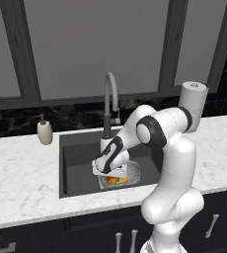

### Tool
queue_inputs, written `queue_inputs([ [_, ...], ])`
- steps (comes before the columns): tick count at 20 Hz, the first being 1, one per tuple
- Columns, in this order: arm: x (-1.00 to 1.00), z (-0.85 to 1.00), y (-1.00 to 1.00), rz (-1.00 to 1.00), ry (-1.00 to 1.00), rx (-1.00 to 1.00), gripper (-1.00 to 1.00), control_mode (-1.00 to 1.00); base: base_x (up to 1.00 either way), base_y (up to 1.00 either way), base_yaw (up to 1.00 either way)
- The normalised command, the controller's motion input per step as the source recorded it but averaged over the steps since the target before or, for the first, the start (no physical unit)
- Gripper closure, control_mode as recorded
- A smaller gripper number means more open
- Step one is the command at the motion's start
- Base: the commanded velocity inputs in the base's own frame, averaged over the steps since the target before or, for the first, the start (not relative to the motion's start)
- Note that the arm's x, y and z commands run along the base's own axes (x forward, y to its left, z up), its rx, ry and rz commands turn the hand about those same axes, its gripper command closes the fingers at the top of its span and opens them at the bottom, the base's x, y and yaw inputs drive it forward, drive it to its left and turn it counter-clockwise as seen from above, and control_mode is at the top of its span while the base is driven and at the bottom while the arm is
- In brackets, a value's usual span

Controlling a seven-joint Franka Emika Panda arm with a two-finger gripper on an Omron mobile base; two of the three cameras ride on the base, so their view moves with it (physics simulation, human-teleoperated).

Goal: Put the colander in the sink, put the pear, mango, mango in the colander, and turn on the sink faucet and pour water over the colander.

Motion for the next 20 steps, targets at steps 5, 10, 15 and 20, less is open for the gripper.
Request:
queue_inputs([
  [5,-0.14,0.09,-0.07,-0.06,0.00,0.00,-1.00,-1.00,0.00,0.00,0.00],
  [10,-0.37,0.24,-0.05,0.00,0.00,-0.01,-1.00,-1.00,0.00,0.00,0.00],
  [15,-0.32,0.41,-0.10,0.00,0.00,-0.04,-1.00,-1.00,0.00,0.00,0.00],
  [20,-0.28,0.64,-0.06,0.00,0.00,-0.05,-1.00,-1.00,0.00,0.00,0.00],
])
